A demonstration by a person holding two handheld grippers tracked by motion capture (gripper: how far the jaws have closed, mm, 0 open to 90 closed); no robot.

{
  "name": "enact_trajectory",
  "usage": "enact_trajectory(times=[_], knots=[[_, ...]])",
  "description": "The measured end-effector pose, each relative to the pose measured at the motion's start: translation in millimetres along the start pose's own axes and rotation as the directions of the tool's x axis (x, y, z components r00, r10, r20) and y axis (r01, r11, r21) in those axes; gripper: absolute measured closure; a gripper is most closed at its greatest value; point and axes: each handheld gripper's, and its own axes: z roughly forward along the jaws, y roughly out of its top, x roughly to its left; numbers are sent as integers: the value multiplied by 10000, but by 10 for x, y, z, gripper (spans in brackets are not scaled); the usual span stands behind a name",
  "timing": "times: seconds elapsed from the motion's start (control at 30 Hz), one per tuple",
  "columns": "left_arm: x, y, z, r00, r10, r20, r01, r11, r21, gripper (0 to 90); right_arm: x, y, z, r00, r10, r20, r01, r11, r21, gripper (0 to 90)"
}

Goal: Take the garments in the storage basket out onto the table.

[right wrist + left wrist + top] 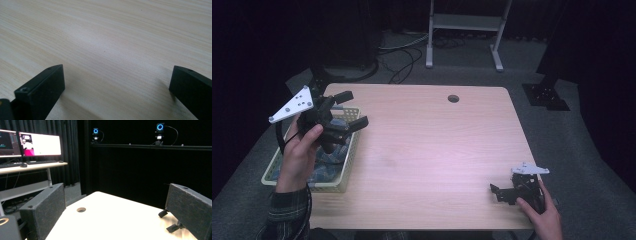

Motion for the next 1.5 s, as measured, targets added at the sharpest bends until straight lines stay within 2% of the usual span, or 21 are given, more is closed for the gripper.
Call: enact_trajectory(times=[0.37,0.7,1.0,1.33,1.5], knots=[[108,-62,-50,9991,-22,-414,25,10000,80,20,1,0,0,10000,11,-2,-11,10000,-3,0],[210,-85,-169,9954,-102,-951,107,9999,46,20,0,-1,1,10000,-12,8,12,10000,-17,0],[275,-111,-234,9934,-121,-1143,139,9998,152,20,1,-1,0,10000,-1,-1,1,10000,-12,0],[356,-146,-317,9898,-170,-1414,210,9994,263,20,0,-2,0,10000,-11,1,11,10000,-8,0],[420,-182,-376,9857,-304,-1658,352,9990,264,20,0,-2,0,10000,-13,3,13,10000,-6,0]])
